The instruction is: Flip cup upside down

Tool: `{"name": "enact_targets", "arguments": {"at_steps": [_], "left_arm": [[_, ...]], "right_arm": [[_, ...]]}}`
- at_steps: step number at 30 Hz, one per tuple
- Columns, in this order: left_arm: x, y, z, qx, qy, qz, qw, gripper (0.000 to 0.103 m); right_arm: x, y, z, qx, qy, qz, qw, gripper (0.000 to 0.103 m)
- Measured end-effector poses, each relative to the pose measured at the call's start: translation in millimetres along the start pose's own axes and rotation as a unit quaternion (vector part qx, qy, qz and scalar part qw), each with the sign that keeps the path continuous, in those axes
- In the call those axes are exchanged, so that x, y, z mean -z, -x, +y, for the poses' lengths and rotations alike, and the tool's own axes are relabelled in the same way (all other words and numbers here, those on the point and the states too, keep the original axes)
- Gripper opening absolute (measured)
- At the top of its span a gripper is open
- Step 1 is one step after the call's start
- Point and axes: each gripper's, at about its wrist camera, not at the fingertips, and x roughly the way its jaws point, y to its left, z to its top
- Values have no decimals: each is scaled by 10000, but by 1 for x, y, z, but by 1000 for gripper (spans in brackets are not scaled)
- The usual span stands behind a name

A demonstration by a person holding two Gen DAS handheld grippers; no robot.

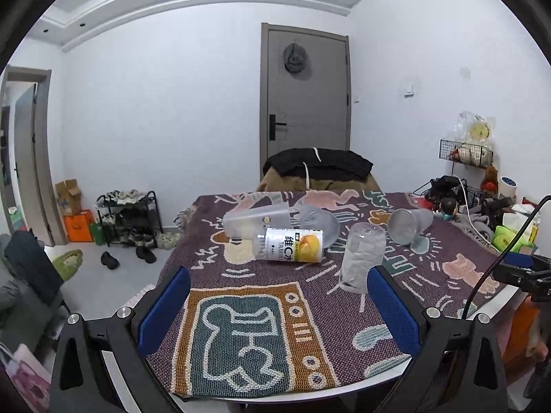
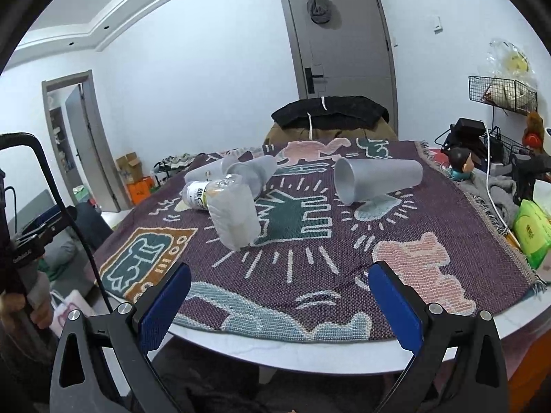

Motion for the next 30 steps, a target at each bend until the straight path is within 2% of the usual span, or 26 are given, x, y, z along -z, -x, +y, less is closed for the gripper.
{"name": "enact_targets", "arguments": {"at_steps": [30], "left_arm": [[2, -1, -2, 7, 53, 67, 10000, 103]], "right_arm": [[2, -5, 7, -123, -17, 119, 9999, 103]]}}
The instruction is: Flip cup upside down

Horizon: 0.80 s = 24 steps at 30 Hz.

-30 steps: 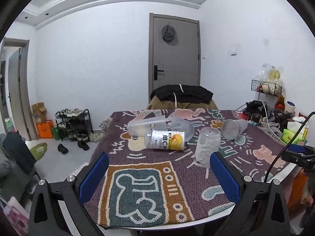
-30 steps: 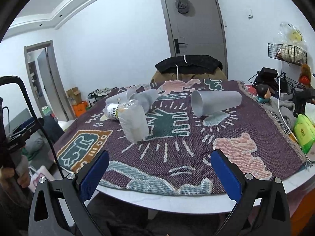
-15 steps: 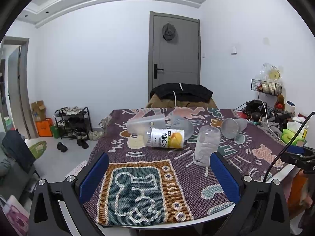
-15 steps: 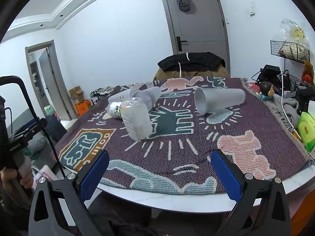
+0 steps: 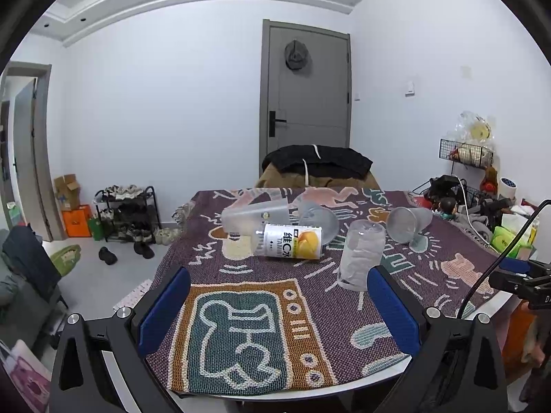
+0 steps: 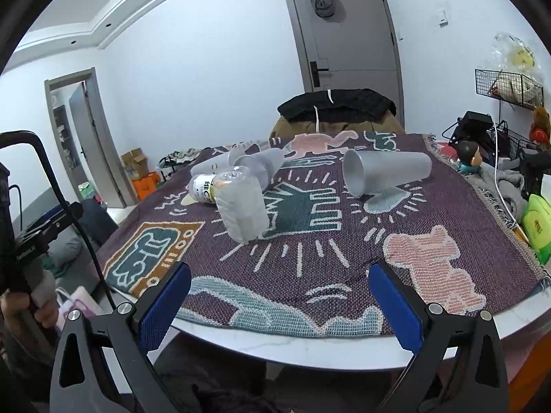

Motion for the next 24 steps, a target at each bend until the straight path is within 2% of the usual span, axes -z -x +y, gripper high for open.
{"name": "enact_targets", "arguments": {"at_steps": [24], "left_arm": [[2, -2, -2, 19, 28, 48, 10000, 103]], "right_arm": [[2, -1, -1, 17, 22, 36, 10000, 103]]}}
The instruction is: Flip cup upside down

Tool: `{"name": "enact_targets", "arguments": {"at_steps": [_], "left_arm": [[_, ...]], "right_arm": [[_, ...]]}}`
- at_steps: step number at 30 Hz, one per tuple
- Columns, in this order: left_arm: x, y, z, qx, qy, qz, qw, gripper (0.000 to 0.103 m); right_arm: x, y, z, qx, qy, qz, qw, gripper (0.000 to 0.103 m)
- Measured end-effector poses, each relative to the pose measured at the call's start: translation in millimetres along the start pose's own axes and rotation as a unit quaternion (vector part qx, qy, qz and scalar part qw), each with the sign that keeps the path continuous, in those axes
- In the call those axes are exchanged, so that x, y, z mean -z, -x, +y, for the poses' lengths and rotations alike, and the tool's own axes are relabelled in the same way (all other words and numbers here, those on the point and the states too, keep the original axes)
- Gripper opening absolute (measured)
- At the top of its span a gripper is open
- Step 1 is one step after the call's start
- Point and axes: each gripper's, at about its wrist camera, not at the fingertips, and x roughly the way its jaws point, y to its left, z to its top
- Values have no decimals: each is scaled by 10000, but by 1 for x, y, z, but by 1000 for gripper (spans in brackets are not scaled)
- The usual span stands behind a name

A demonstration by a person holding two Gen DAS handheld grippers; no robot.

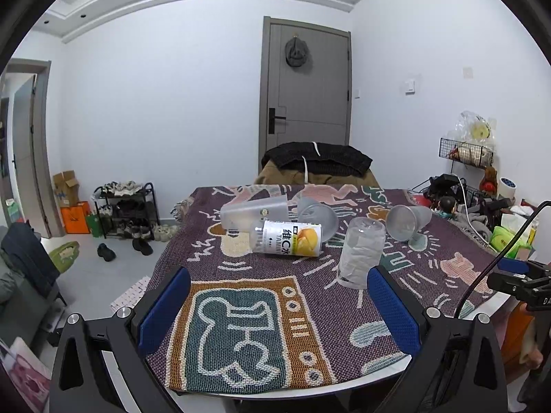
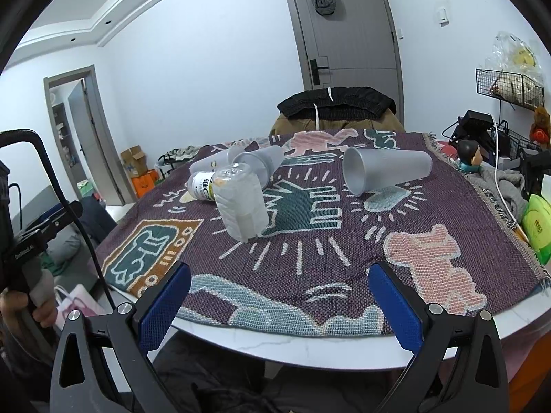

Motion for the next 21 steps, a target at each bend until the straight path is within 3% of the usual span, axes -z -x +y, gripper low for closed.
{"name": "enact_targets", "arguments": {"at_steps": [21], "left_arm": [[2, -1, 1, 26, -12, 35, 10000, 103]], "right_arm": [[0, -3, -1, -8, 43, 68, 10000, 103]]}}
